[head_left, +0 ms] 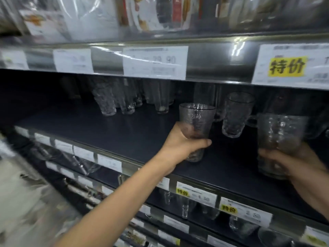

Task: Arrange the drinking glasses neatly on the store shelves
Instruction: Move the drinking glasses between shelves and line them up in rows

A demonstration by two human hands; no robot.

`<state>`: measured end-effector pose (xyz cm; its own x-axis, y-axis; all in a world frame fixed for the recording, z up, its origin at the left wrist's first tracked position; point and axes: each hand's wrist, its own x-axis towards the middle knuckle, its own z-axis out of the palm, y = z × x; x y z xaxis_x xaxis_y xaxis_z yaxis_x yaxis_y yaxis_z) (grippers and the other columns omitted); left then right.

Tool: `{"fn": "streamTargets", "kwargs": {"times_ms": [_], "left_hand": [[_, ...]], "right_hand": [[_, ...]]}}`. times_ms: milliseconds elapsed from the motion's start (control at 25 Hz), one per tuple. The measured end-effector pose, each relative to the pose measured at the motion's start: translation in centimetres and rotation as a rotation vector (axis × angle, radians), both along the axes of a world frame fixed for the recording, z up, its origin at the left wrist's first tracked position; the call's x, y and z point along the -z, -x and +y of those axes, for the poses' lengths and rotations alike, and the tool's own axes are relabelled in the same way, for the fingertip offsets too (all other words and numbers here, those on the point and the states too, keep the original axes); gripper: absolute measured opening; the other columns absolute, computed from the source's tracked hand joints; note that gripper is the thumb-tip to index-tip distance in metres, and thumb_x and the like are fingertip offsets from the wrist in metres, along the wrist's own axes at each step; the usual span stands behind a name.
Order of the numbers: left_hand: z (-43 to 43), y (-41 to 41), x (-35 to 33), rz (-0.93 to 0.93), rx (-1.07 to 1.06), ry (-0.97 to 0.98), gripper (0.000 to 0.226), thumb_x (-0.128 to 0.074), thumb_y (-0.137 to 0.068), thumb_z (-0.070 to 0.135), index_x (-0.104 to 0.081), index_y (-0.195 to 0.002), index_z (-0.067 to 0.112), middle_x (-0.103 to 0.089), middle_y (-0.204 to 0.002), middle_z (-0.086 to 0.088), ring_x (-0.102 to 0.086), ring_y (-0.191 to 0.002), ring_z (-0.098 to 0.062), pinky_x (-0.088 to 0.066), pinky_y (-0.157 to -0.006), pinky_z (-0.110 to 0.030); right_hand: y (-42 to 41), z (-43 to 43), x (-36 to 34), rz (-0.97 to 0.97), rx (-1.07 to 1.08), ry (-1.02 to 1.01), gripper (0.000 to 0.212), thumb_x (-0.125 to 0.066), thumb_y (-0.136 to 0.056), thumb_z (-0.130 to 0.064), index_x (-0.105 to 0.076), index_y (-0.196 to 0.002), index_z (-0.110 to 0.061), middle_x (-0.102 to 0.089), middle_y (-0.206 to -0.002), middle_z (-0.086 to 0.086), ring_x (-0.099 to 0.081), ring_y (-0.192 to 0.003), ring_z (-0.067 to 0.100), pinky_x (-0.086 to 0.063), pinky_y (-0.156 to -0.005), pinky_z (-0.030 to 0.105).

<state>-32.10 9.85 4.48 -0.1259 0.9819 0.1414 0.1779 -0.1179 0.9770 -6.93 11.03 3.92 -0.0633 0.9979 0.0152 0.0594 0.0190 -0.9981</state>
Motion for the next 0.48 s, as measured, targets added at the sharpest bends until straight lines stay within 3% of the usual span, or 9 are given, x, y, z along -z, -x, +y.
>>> {"fn": "streamTargets", "kwargs": {"times_ms": [120, 200, 320, 400, 480], "left_hand": [[-5.0, 3.1, -0.2, -0.144, -0.117, -0.033, 0.038, -0.087, -0.071, 0.015, -0.060, -0.097, 0.023, -0.070, -0.080, 0.011, -0.067, -0.079, -0.007, -0.054, -0.080, -0.026], [-8.2, 4.9, 0.1, -0.253, -0.206, -0.023, 0.053, -0.086, -0.062, 0.039, -0.060, -0.107, 0.026, -0.072, -0.087, 0.011, -0.069, -0.085, -0.012, -0.056, -0.089, -0.037], [-12.5, 8.9, 0.5, -0.386, -0.361, -0.008, 0.057, -0.079, -0.059, 0.057, -0.065, -0.108, 0.031, -0.073, -0.101, -0.001, -0.069, -0.094, -0.023, -0.052, -0.097, -0.052], [-15.2, 12.1, 0.7, -0.428, -0.456, -0.019, 0.066, -0.082, -0.059, 0.062, -0.065, -0.114, 0.028, -0.072, -0.108, -0.008, -0.068, -0.098, -0.030, -0.050, -0.098, -0.055], [-17.8, 15.4, 1.0, -0.455, -0.537, -0.059, 0.087, -0.088, -0.052, 0.062, -0.060, -0.122, 0.017, -0.071, -0.107, -0.016, -0.069, -0.089, -0.036, -0.054, -0.088, -0.052]], "right_hand": [[4.2, -2.8, -0.5, 0.102, -0.147, 0.048, 0.093, -0.088, -0.015, -0.071, -0.072, -0.096, -0.028, -0.074, -0.081, 0.008, -0.072, -0.069, 0.027, -0.059, -0.064, 0.044], [7.8, -4.4, -0.6, 0.173, -0.297, 0.104, 0.091, -0.088, -0.020, -0.072, -0.072, -0.096, -0.026, -0.074, -0.079, 0.012, -0.074, -0.069, 0.030, -0.061, -0.065, 0.046], [15.4, -6.5, -1.1, 0.212, -0.487, 0.143, 0.078, -0.087, -0.038, -0.063, -0.069, -0.097, -0.015, -0.070, -0.073, 0.015, -0.070, -0.061, 0.028, -0.057, -0.052, 0.035], [20.5, -7.2, -0.7, 0.235, -0.563, 0.157, 0.088, -0.087, -0.042, -0.065, -0.065, -0.106, -0.010, -0.069, -0.076, 0.015, -0.067, -0.060, 0.028, -0.055, -0.051, 0.031], [25.2, -8.1, -0.3, 0.269, -0.630, 0.194, 0.075, -0.087, -0.054, -0.055, -0.065, -0.111, -0.012, -0.071, -0.080, 0.013, -0.067, -0.061, 0.027, -0.055, -0.052, 0.031]]}}
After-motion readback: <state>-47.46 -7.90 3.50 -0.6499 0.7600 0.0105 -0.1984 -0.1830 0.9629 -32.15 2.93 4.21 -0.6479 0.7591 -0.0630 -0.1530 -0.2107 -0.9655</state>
